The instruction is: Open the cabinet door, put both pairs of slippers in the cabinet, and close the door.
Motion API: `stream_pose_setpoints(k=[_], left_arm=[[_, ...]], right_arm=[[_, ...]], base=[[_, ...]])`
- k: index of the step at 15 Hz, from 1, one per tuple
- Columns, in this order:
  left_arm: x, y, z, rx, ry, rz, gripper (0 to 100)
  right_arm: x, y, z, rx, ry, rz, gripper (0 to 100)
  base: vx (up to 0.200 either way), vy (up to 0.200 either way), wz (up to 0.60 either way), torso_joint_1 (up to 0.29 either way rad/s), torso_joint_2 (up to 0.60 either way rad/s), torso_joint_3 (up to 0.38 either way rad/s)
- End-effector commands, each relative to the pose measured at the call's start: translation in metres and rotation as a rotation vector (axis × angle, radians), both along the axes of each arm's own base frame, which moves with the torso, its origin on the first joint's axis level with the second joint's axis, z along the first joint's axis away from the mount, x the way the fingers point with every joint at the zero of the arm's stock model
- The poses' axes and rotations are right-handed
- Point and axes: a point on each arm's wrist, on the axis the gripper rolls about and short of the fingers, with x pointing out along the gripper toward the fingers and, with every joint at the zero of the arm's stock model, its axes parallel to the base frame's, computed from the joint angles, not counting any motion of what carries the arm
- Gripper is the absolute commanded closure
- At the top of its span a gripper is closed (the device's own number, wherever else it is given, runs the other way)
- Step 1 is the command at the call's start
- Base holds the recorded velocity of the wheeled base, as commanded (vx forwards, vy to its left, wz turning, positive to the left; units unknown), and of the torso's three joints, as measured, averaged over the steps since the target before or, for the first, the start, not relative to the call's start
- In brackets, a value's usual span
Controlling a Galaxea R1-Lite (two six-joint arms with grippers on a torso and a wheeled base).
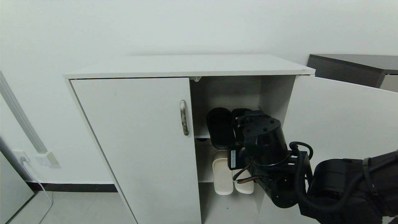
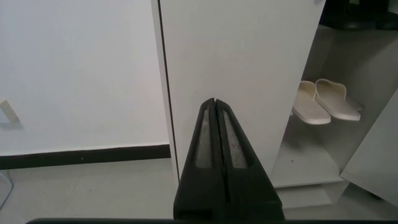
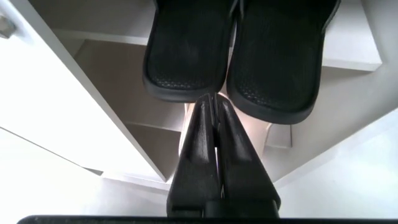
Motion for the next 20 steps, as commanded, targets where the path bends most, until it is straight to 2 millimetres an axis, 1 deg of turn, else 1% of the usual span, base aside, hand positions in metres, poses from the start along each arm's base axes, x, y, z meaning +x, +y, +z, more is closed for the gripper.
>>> stream_pose_setpoints(k=[1,11,18,20], left_arm=[[0.0001,0.0000,0.0001,0.000,0.000,0.000,100],[0.0001,0.0000,0.0000,0.000,0.002,0.000,100],[0.0001,0.0000,0.0001,0.000,0.000,0.000,100],[0.0001,0.0000,0.0000,0.000,0.002,0.000,100]], right_arm=[[0.0013,0.0022,-0.0061,-0.013,0.010,0.001,100],[0.0019,0.0019,-0.0055,-0.008,0.003,-0.006,100],[0.0032,-0.0008,-0.0093,-0.018,0.011,-0.014,100],[0.0044,-0.0026,-0.0135,-0.029,0.021,-0.017,100]], base=[[-0.200,0.000,0.00,-0.002,0.00,0.002],[-0.200,0.000,0.00,0.004,0.00,0.003],[-0.200,0.000,0.00,0.004,0.00,0.004],[0.000,0.000,0.00,0.000,0.00,0.000]])
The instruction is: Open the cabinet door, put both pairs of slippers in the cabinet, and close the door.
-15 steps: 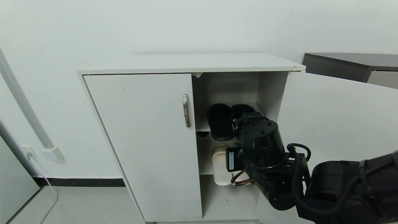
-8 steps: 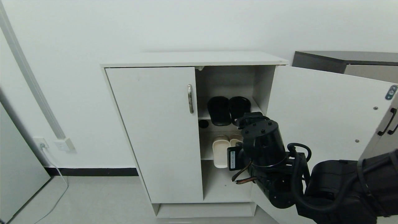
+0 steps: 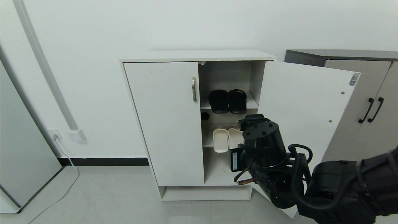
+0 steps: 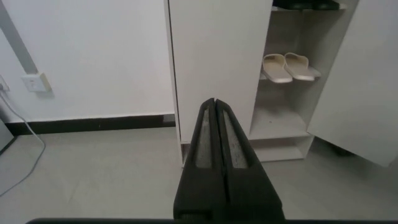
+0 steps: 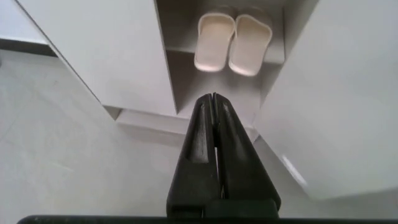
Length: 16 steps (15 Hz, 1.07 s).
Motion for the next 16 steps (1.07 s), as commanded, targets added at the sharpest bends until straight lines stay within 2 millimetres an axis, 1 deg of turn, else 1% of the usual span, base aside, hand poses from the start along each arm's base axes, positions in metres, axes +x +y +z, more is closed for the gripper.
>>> stream_pose_setpoints(k=[1,4,9,10,12,16], left_arm=[[0.000,0.000,0.000,0.000,0.002,0.000,100],[0.000,0.000,0.000,0.002,0.002,0.000,100],[0.000,0.000,0.000,0.002,0.002,0.000,100],[0.000,0.000,0.000,0.002,0.002,0.000,100],[0.000,0.000,0.000,0.002,0.002,0.000,100],[0.000,0.000,0.000,0.002,0.002,0.000,100]], right_arm=[[0.001,0.000,-0.004,-0.010,0.007,-0.003,100],[0.000,-0.003,-0.002,0.013,-0.015,-0.002,100],[-0.001,-0.005,-0.009,-0.008,-0.028,0.008,100],[-0.001,-0.009,-0.012,-0.015,-0.023,0.000,100],[0.001,-0.012,-0.009,-0.009,-0.026,-0.006,100],[0.000,-0.012,-0.010,-0.010,-0.024,-0.005,100]], base=[[0.000,0.000,0.00,0.000,0.00,0.000],[0.000,0.000,0.00,0.000,0.00,0.000],[0.000,0.000,0.00,0.000,0.00,0.000],[0.000,0.000,0.00,0.000,0.00,0.000],[0.000,0.000,0.00,0.000,0.00,0.000],[0.000,0.000,0.00,0.000,0.00,0.000]])
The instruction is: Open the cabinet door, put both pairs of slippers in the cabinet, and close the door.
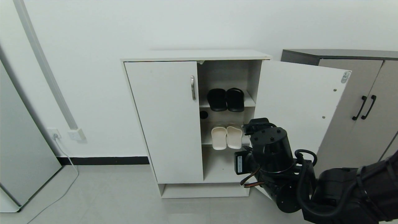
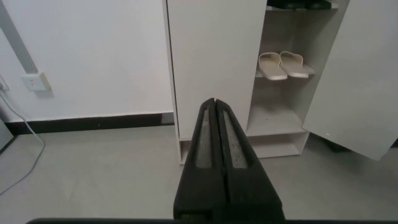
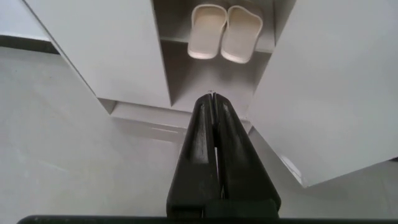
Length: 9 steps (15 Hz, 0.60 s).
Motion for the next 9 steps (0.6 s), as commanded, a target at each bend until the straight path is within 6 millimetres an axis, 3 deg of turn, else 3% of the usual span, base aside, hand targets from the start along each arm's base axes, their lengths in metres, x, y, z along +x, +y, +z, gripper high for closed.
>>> stream_pose_setpoints(k=[1,9], left_arm=[[0.0001,0.0000,0.0000,0.000,0.001,0.000,100],[0.0001,0.0000,-0.0001,0.000,0.003,0.000,100]], right_arm=[[0.0000,0.0004,-0.0003,0.000,0.001,0.001,100],[-0.0002,0.0002,-0.0007,-0.003,0.001,0.002,100]], base=[[0.000,0.000,0.00,0.000,0.00,0.000],[0.000,0.000,0.00,0.065,-0.38,-0.310]])
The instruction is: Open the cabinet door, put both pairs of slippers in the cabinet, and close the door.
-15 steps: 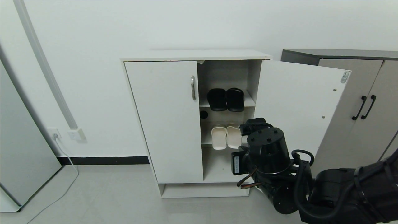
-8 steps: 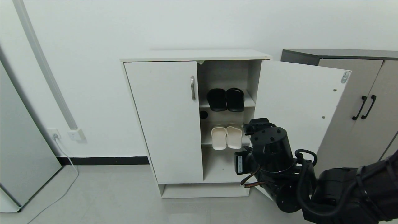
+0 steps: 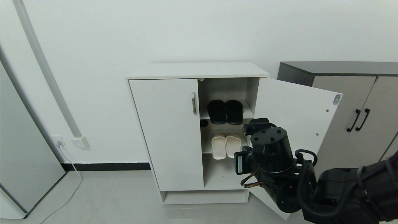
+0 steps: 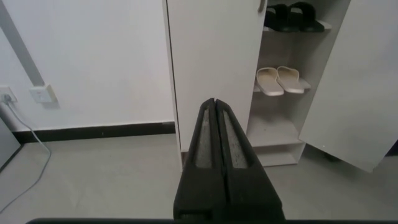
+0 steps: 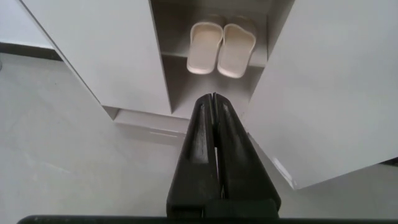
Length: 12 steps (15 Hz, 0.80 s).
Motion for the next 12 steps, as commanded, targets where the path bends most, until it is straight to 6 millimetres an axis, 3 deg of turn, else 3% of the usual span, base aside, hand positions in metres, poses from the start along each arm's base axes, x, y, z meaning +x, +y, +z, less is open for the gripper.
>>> stream_pose_setpoints(k=[1,12], left_arm=[[0.0001,0.0000,0.0000,0.000,0.001,0.000,100],[0.0001,0.0000,0.0000,0.000,0.001,-0.001,100]], right_arm=[[-0.0005,0.0005,-0.0002,-0.001,-0.001,-0.001,100],[-0.0011,-0.0010,-0.0038,-0.012,0.008,-0.002,100]], base=[[0.000,0.000,0.00,0.119,-0.46,-0.334],[0.000,0.000,0.00,0.172,-0.48,-0.317]])
